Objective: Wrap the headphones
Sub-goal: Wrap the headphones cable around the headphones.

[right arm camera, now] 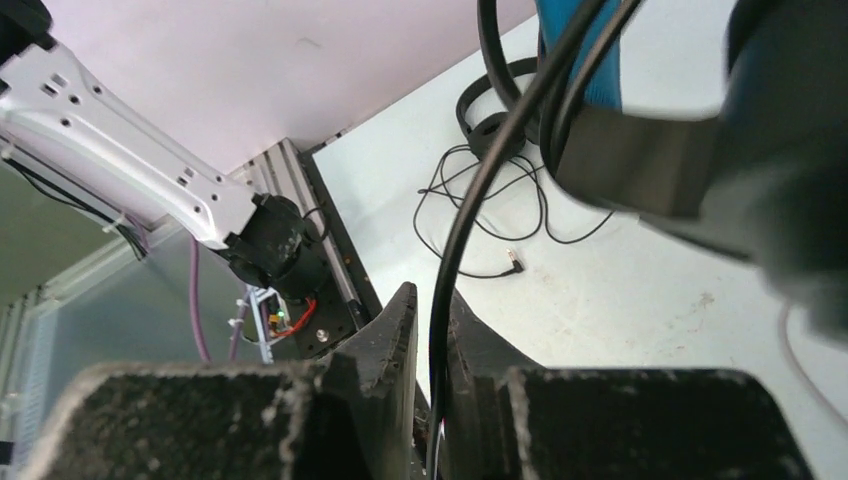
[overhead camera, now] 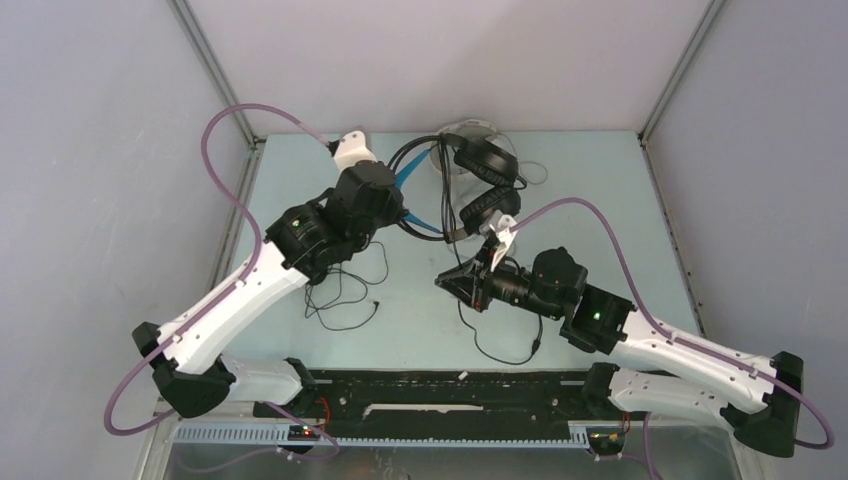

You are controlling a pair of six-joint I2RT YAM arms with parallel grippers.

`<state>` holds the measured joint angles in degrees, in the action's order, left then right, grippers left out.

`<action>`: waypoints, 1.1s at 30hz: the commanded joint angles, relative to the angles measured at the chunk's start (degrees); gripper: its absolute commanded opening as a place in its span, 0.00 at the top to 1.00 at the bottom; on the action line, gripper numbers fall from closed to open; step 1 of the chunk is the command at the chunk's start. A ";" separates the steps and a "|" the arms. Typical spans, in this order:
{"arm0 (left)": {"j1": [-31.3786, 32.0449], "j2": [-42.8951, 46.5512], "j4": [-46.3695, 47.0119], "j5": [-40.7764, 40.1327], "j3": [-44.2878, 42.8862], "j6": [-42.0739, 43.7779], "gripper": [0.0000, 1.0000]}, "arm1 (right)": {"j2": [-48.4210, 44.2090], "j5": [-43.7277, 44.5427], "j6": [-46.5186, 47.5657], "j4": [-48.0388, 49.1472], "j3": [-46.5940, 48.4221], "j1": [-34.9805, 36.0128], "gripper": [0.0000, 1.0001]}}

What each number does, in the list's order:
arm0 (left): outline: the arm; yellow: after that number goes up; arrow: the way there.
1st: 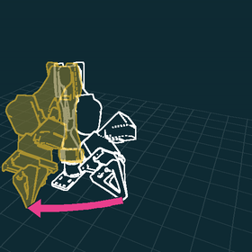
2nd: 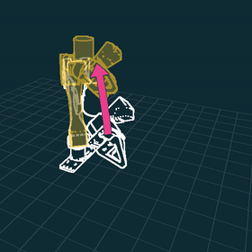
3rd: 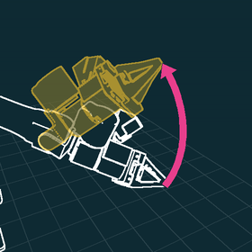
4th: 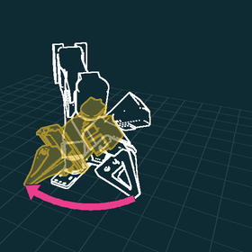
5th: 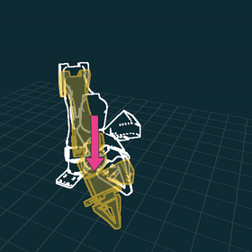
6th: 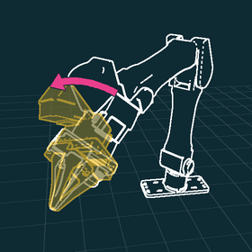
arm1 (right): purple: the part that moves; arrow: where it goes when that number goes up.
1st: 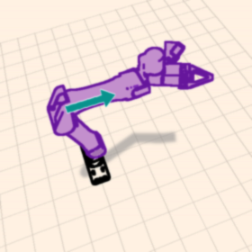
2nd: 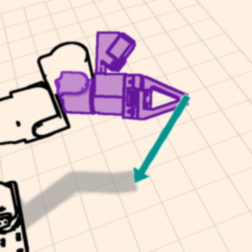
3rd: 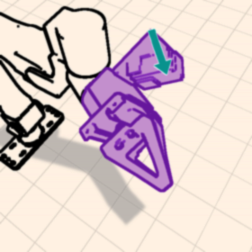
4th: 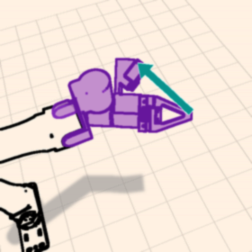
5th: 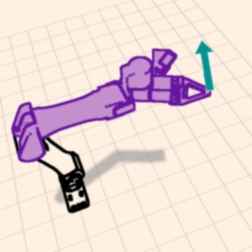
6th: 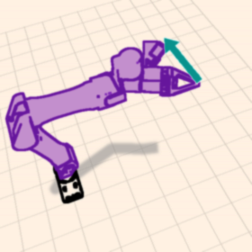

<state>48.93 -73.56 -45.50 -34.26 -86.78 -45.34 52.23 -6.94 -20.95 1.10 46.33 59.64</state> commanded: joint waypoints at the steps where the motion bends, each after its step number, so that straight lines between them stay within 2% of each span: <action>1: -0.32 4.41 7.90 0.78 -1.40 -5.79 1.00 | -1.85 4.37 6.95 7.42 -3.82 2.64 0.84; 9: -0.41 6.06 7.75 0.50 -2.56 -6.92 1.00 | -3.82 10.75 11.81 17.43 -14.57 7.11 0.81; 17: -0.49 6.88 9.10 0.01 -2.24 -7.48 1.00 | -2.38 12.54 15.55 30.27 -24.12 8.12 0.77; 21: -0.50 6.98 9.43 0.11 -2.51 -7.48 1.00 | 0.31 12.66 17.87 38.29 -28.77 8.03 0.70; 24: -0.50 7.00 9.54 0.15 -2.36 -7.73 1.00 | 2.79 11.43 19.06 40.53 -30.05 6.87 0.66; 28: -0.49 7.10 9.74 -0.41 -1.88 -8.09 1.00 | 7.14 8.05 20.31 42.43 -30.57 5.51 0.63; 33: -0.46 6.96 10.30 0.02 -1.99 -8.37 1.00 | 15.11 7.57 18.48 52.01 -33.38 4.58 0.62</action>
<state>48.77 -69.21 -42.46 -33.69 -86.78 -49.65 62.39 1.76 -2.50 41.89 15.00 64.82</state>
